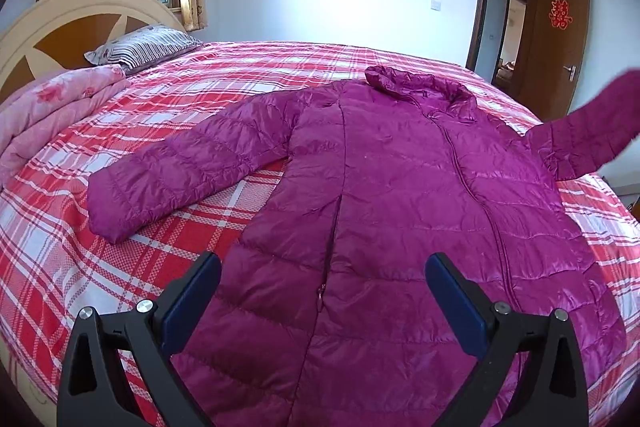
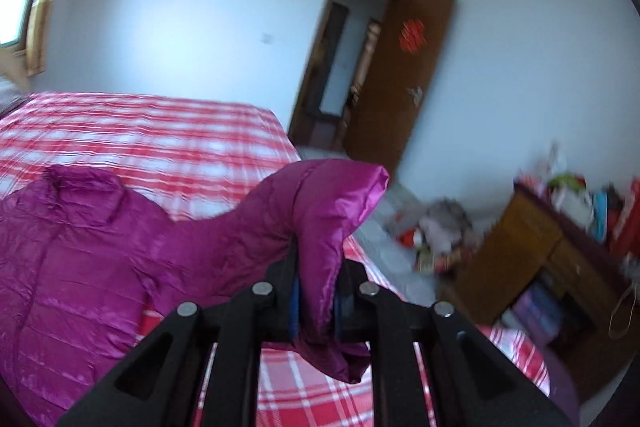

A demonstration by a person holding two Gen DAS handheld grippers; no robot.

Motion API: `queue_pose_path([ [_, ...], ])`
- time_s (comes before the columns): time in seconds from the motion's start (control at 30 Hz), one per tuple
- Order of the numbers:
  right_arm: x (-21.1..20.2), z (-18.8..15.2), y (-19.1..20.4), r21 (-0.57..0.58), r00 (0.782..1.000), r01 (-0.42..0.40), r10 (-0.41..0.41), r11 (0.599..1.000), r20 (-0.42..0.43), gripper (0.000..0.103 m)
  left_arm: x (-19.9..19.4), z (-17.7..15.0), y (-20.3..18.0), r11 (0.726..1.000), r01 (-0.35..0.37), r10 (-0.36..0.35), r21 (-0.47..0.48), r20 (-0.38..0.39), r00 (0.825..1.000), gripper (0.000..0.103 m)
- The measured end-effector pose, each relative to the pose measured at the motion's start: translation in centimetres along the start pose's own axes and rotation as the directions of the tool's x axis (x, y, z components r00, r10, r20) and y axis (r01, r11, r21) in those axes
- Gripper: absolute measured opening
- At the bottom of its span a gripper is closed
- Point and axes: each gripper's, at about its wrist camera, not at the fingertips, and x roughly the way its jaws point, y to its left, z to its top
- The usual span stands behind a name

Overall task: Fold large clothes
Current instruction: 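Grasp the cuff of a jacket sleeve with the right tool and lift, then carry the sleeve across the jacket body and open the right tool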

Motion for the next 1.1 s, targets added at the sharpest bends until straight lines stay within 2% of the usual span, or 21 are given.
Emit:
queue_pose_path([
  [0.17, -2.9, 2.4, 6.5, -0.146, 0.992, -0.07, 0.084, 0.987, 0.092, 0.013, -0.1, 0.3, 0.7, 1.0, 0.002, -0.002, -0.011, 0.0, 1.0, 0.102],
  [0.4, -4.4, 2.1, 15.8, -0.314, 0.968, -0.177, 0.222, 0.933, 0.115, 0.013, -0.3, 1.0, 1.9, 0.999, 0.005, -0.004, -0.046, 0.009, 1.0, 0.102],
  [0.53, -4.4, 0.6, 20.4, -0.385, 0.957, -0.225, 0.277, 0.895, 0.086, 0.013, -0.3, 1.2, 2.5, 0.998, 0.007, -0.006, -0.063, 0.009, 1.0, 0.102],
  [0.8, -2.9, -3.3, 28.2, -0.448, 0.936, -0.328, 0.35, 0.832, -0.035, 0.014, 0.7, 1.0, 3.2, 0.998, -0.001, 0.0, -0.07, -0.013, 1.0, 0.102],
  [1.03, -1.0, -6.7, 31.8, -0.427, 0.904, -0.423, 0.403, 0.799, -0.142, 0.015, 1.4, 1.3, 3.5, 0.998, -0.025, 0.024, -0.05, -0.028, 0.999, 0.102],
  [1.07, -0.8, -7.0, 32.2, -0.422, 0.899, -0.434, 0.411, 0.796, -0.15, 0.016, 1.4, 1.5, 3.5, 0.999, -0.024, 0.023, -0.045, -0.027, 0.999, 0.102],
  [1.1, -0.7, -7.3, 32.5, -0.413, 0.892, -0.45, 0.423, 0.792, -0.16, 0.022, 1.3, 2.0, 3.4, 0.999, -0.026, 0.025, -0.034, -0.021, 0.999, 0.102],
])
